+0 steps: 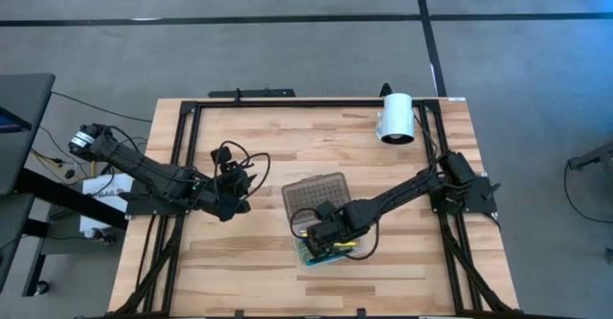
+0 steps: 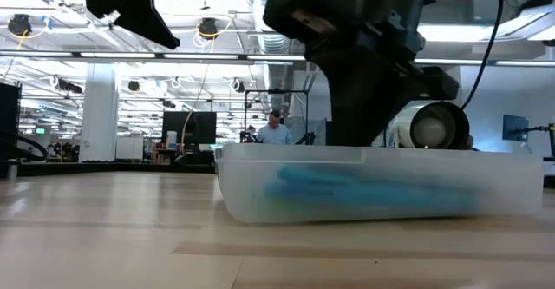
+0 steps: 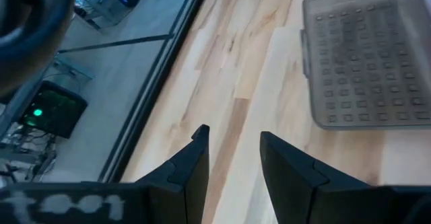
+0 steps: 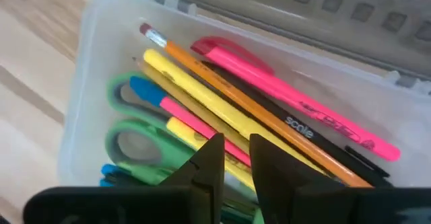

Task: Pick & place school supplies into a supply box
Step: Adjust the supply box

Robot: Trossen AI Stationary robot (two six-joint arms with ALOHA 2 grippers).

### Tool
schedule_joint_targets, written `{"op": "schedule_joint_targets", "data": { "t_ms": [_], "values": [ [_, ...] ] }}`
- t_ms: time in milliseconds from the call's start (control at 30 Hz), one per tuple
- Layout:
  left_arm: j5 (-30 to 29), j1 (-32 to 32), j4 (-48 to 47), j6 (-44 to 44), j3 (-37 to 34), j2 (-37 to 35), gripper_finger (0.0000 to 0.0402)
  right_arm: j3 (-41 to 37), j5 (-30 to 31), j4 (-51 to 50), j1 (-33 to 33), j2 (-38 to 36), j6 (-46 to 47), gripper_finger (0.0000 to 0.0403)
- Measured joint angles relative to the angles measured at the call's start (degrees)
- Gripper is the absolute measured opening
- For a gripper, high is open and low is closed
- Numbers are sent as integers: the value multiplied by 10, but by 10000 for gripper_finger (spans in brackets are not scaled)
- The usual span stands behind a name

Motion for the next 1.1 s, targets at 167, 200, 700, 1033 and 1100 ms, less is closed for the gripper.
{"op": "schedule_joint_targets", "data": {
  "t_ms": [167,200,700,1033,1100],
  "values": [
    [24,25,0,20,0,0,124,-1,-1,-11,7,17,40,62],
    [29,29,-1,24,0,0,124,1,-2,-3,6,23,47,62],
    [36,49,-10,43,0,-3,124,1,-9,24,-8,45,-106,62],
    [30,69,-26,15,0,-53,124,1,-9,23,-25,46,-340,62],
    [30,73,-37,8,0,-69,124,1,-9,23,-28,46,-382,62]
  ]
}}
